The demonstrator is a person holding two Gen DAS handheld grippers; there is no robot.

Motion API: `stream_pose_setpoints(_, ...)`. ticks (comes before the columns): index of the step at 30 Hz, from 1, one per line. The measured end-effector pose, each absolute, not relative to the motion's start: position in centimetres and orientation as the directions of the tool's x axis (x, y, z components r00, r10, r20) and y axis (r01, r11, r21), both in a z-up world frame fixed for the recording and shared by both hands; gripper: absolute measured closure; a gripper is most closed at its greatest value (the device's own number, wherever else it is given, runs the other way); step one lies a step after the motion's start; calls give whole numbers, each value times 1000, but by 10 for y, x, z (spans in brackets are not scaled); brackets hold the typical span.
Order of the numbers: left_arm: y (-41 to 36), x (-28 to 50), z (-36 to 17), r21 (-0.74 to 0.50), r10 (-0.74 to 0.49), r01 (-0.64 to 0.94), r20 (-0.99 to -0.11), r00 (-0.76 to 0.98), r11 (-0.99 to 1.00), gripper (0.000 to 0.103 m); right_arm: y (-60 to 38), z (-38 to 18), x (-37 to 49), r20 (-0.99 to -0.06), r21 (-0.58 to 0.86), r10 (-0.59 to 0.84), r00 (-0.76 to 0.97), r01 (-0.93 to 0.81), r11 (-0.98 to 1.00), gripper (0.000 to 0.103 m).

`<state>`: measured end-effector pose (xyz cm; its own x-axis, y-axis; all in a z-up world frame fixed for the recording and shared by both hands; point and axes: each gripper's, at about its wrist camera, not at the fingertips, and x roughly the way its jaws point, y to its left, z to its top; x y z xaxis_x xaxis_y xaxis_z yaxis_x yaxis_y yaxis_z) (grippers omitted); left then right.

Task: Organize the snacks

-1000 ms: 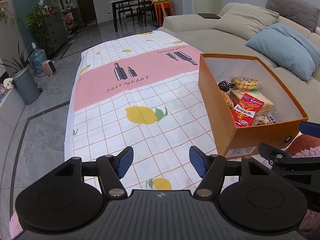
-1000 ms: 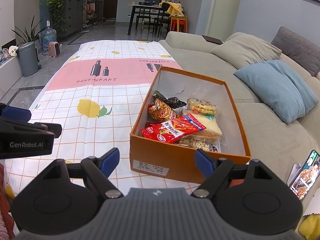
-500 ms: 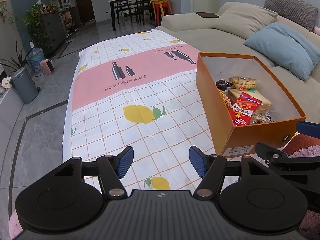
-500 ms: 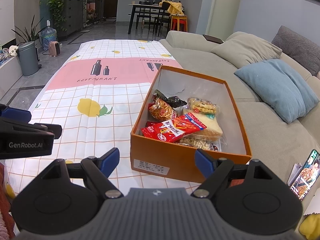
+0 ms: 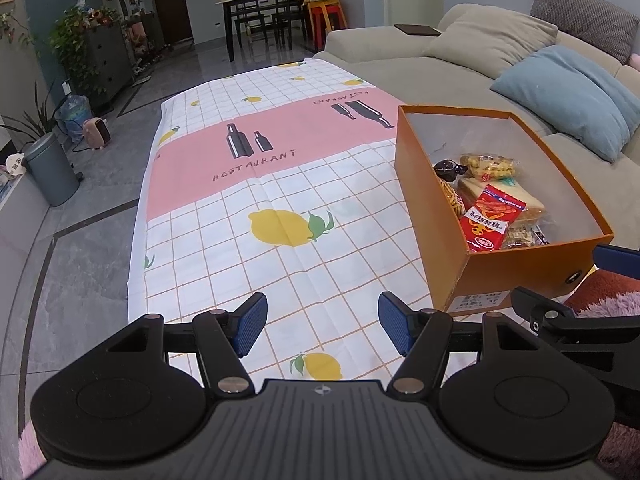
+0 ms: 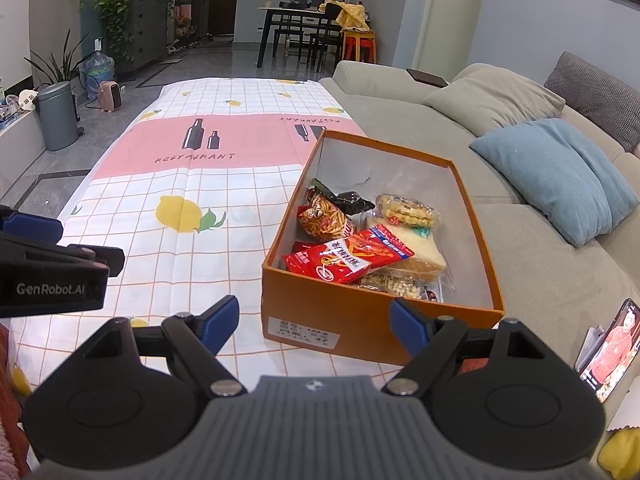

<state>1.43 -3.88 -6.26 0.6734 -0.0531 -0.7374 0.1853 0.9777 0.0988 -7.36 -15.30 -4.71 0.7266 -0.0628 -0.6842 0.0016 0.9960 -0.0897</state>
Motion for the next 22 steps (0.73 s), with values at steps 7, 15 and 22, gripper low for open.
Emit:
stream_pose_setpoints(7,-39,14,-62,89,-61,187,-738,672,978,29,-152,-47,-73,-685,-93,-61,726,-3,996,22)
stream_pose_setpoints(15,-42,15,-58,142,13,130,-722,691,981,28,-153,-47,-74,-683,-99,-61,728,-9,995,22)
stream_pose_setpoints(22,-42,15,-60,138,8,136,-728,686,981,28,-153,-47,-73,-683,-100,-61,728,-12,995,22)
